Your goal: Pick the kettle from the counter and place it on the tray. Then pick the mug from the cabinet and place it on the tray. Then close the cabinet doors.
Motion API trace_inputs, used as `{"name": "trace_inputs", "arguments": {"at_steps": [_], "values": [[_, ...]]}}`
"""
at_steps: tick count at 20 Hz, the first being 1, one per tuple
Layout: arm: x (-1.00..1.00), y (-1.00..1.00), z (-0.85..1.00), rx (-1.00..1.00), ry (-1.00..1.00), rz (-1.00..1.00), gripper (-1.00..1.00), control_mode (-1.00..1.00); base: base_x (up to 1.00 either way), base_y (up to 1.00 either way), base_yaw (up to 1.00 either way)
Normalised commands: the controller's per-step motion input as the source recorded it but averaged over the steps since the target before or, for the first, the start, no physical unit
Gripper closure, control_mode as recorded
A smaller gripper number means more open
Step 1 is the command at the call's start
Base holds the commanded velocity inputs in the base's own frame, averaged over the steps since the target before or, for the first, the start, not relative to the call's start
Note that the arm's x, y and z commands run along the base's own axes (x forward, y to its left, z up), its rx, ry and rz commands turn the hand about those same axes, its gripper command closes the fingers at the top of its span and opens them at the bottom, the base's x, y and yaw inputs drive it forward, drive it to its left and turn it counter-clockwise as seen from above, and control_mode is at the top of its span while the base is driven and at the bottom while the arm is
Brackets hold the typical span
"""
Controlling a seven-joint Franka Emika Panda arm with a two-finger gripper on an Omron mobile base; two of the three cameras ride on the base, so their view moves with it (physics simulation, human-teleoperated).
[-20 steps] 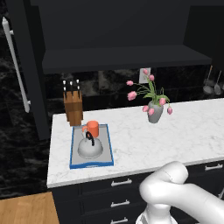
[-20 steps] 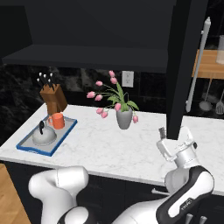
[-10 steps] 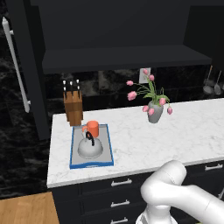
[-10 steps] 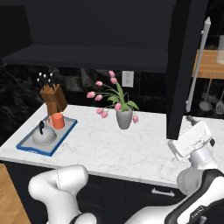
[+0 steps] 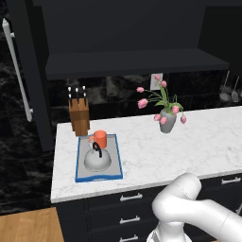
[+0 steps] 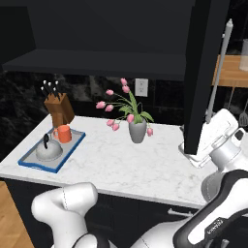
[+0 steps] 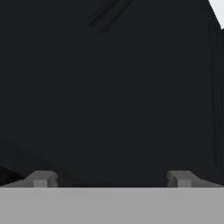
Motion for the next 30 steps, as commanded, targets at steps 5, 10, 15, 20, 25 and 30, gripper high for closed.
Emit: {"name": "trace_inputs", "arguments": {"at_steps": [5, 10, 15, 20, 25, 30], "values": [[-0.42, 0.46, 0.53, -0.31, -0.12, -0.06, -1.0, -1.0, 0.0, 0.0, 0.0], [-0.33, 0.64, 0.5, -0.31, -0.06, -0.05, -1.0, -1.0, 0.0, 0.0, 0.0], [-0.13, 0.69, 0.52, -0.28, 0.0, -0.07, -1.0, -1.0, 0.0, 0.0, 0.0], [0.0, 0.72, 0.36, -0.27, 0.02, -0.03, -1.0, -1.0, 0.0, 0.0, 0.0], [0.0, 0.71, 0.33, -0.27, 0.05, -0.04, -1.0, -1.0, 0.0, 0.0, 0.0], [0.03, 0.56, 0.38, -0.24, 0.05, -0.07, -1.0, -1.0, 0.0, 0.0, 0.0]]}}
